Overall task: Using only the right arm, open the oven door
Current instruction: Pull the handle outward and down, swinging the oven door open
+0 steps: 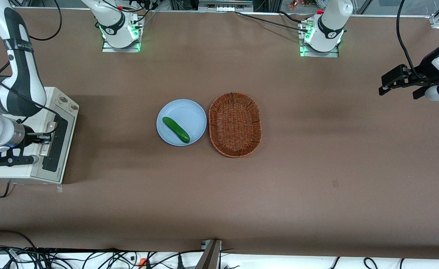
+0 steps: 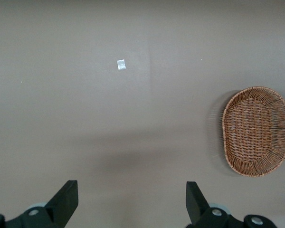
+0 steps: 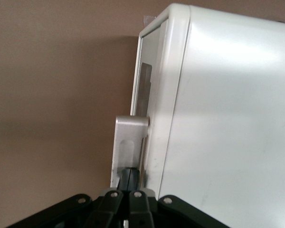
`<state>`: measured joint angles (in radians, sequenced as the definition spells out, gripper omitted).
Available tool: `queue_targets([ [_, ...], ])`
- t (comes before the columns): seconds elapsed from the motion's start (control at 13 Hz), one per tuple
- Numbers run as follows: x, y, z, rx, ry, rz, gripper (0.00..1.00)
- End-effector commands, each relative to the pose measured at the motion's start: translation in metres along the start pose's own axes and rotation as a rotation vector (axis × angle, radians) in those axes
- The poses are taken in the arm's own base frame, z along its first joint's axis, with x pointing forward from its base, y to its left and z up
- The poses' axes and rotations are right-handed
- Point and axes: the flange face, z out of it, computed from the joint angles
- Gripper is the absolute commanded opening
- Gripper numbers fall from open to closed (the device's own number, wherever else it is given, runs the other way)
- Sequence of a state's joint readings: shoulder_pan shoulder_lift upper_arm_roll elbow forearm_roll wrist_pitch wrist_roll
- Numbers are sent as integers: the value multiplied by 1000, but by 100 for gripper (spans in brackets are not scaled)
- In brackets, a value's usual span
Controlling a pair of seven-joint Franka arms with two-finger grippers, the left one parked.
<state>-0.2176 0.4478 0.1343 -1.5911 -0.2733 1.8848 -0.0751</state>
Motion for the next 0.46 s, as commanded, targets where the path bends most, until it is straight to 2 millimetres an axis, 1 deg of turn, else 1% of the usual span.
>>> queue_targets([
  [0.0, 2, -2, 8, 4, 10, 10, 0],
  [0.23, 10, -7, 23, 14, 17, 30, 0],
  [0.38, 12, -18, 24, 26, 14, 66, 0],
])
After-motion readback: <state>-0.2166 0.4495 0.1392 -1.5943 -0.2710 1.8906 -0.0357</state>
